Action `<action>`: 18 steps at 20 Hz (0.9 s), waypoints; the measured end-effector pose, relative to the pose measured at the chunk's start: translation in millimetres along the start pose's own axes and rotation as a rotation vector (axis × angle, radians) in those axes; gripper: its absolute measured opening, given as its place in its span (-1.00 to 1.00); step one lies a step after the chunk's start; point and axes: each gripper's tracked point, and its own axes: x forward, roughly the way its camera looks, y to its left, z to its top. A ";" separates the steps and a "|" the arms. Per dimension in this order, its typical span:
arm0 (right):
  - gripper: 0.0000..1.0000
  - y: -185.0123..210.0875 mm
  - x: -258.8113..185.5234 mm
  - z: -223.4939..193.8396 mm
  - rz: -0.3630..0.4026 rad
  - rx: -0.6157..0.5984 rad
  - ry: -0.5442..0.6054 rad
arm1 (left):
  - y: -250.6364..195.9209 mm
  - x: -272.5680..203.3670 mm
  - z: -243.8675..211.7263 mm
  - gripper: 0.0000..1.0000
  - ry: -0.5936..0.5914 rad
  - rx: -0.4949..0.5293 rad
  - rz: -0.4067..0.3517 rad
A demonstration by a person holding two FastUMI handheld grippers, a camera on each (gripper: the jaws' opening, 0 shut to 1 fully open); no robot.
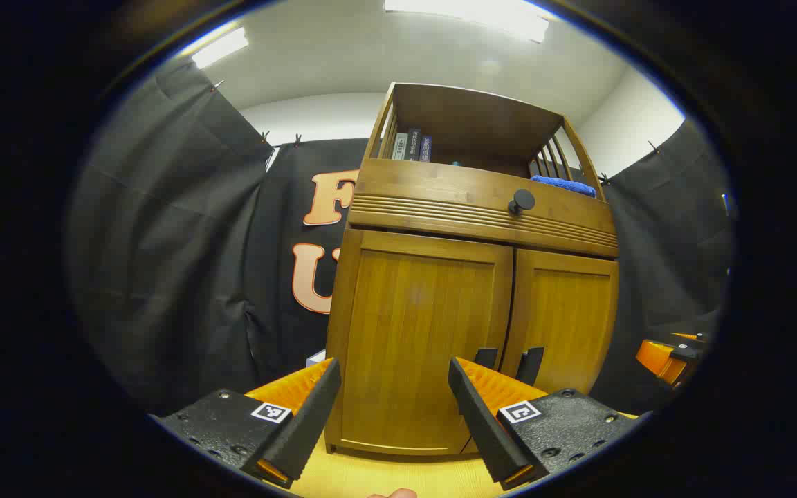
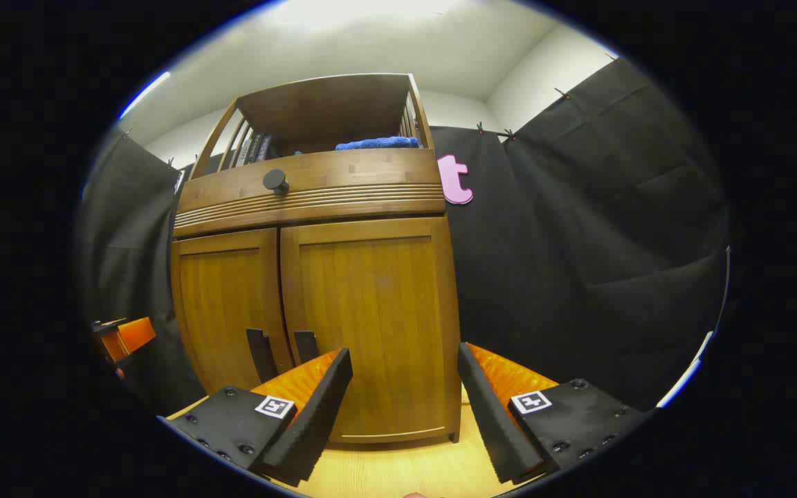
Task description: Open the right door of the double-door shoe cabinet with the right hand, and open the left door with the left hand.
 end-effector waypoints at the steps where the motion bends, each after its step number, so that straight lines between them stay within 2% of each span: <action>1: 0.97 -0.3 0.1 -0.3 0.001 0.001 0.002 | 2.1 4.1 0.7 0.82 0.002 -0.001 0.003; 4: 0.97 -1.1 2.0 -1.8 0.004 0.005 0.013 | 2.9 6.1 2.0 0.89 -0.003 -0.004 0.007; 10: 0.97 -8.8 5.8 -3.4 -0.014 0.024 0.009 | 1.6 6.7 1.0 0.83 -0.004 -0.006 0.010; 11: 0.87 -10.4 6.4 -2.2 -0.017 0.025 0.006 | 1.5 7.5 1.9 0.83 -0.006 -0.006 0.010; 13: 0.87 -10.8 5.9 -1.7 -0.020 0.024 0.001 | 2.6 8.4 2.3 0.83 -0.009 -0.003 0.013; 14: 0.97 -11.2 5.6 -1.3 -0.019 0.026 0.000 | 2.7 8.8 2.8 0.83 -0.010 -0.002 0.014; 15: 0.96 -9.8 5.9 -1.2 -0.016 0.028 0.000 | 2.6 9.8 2.3 0.83 -0.010 -0.003 0.014; 17: 0.77 -10.0 4.0 -2.7 -0.016 0.031 0.001 | 2.4 10.4 3.5 0.83 -0.011 -0.004 0.013; 18: 0.82 -9.9 4.3 -2.5 -0.017 0.034 0.000 | 2.4 11.3 3.8 0.82 -0.012 -0.005 0.012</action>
